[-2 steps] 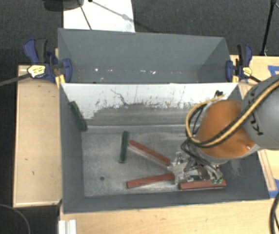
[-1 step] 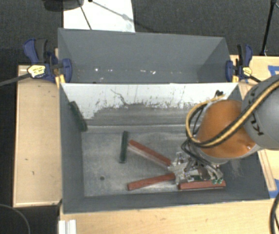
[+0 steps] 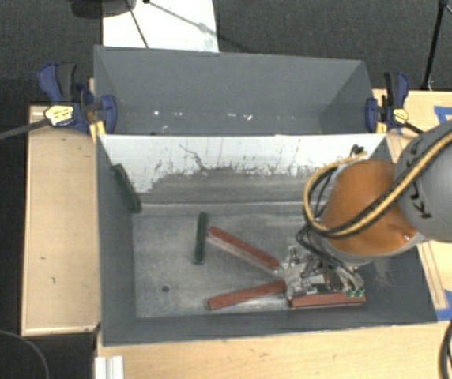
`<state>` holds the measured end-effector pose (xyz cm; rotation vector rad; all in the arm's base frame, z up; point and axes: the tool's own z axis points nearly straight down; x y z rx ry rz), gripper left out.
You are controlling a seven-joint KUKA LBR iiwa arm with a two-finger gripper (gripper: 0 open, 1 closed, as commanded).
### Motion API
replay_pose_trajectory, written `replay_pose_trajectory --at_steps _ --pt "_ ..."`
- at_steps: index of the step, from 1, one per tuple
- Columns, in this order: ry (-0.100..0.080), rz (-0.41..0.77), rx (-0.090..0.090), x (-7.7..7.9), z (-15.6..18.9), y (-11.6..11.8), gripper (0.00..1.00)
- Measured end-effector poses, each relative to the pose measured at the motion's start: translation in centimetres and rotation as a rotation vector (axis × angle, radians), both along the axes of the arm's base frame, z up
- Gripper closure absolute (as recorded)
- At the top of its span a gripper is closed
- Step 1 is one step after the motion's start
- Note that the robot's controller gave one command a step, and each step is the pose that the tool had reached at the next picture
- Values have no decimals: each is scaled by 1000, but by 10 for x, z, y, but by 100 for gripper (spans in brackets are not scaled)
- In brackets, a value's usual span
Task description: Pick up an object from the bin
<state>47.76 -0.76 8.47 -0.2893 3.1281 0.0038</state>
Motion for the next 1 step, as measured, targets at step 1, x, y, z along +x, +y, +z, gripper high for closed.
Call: replay_pose_trajectory --at_steps 1 --pt "1 0 -1 0 13 0 100"
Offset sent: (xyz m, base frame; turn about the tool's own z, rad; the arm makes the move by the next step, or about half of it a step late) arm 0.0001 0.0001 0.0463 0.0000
